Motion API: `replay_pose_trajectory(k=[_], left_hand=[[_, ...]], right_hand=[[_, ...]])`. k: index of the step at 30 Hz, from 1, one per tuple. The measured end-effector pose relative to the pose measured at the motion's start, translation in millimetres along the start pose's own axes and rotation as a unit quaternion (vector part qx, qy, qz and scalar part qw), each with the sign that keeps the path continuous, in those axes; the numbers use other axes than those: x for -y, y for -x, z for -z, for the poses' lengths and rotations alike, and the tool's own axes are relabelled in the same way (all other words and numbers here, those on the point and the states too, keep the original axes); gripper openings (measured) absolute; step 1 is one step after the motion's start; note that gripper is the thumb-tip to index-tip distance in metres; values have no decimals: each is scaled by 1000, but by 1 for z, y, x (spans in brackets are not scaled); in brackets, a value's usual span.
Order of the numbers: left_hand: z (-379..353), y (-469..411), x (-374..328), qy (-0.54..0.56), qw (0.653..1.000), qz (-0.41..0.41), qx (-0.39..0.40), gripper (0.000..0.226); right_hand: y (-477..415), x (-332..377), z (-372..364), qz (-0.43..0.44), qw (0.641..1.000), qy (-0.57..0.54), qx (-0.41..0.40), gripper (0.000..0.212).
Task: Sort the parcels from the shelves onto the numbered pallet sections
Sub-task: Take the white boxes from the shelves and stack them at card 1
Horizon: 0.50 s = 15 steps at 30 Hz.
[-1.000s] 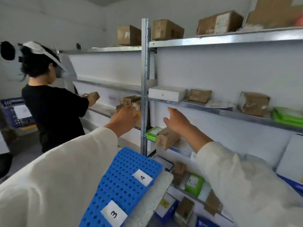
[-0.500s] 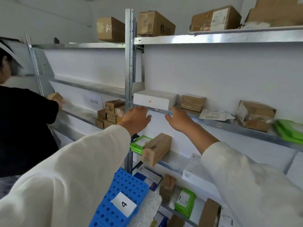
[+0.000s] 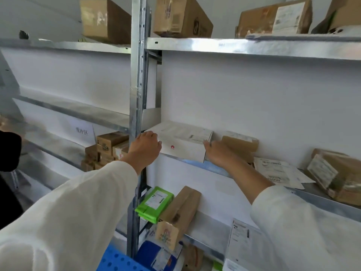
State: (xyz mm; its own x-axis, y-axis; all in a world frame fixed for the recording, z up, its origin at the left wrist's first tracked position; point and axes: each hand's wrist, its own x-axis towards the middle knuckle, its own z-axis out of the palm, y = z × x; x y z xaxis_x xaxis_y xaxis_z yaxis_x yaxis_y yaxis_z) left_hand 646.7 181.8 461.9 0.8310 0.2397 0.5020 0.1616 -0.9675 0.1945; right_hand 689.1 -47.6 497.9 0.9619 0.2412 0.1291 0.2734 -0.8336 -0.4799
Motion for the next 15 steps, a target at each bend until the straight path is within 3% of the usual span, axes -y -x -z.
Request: replay_pose_trajectory(k=[2, 8, 15], left_hand=[[-10, -11, 5, 10, 1000, 23, 11, 46], [-27, -50, 20, 4, 998, 55, 2, 42], [-30, -95, 31, 204, 961, 184, 42, 39]], right_hand=[[-16, 2, -8, -9, 1000, -19, 2, 40], [-60, 6, -26, -65, 992, -107, 13, 61], [-92, 9, -45, -126, 958, -257, -7, 50]])
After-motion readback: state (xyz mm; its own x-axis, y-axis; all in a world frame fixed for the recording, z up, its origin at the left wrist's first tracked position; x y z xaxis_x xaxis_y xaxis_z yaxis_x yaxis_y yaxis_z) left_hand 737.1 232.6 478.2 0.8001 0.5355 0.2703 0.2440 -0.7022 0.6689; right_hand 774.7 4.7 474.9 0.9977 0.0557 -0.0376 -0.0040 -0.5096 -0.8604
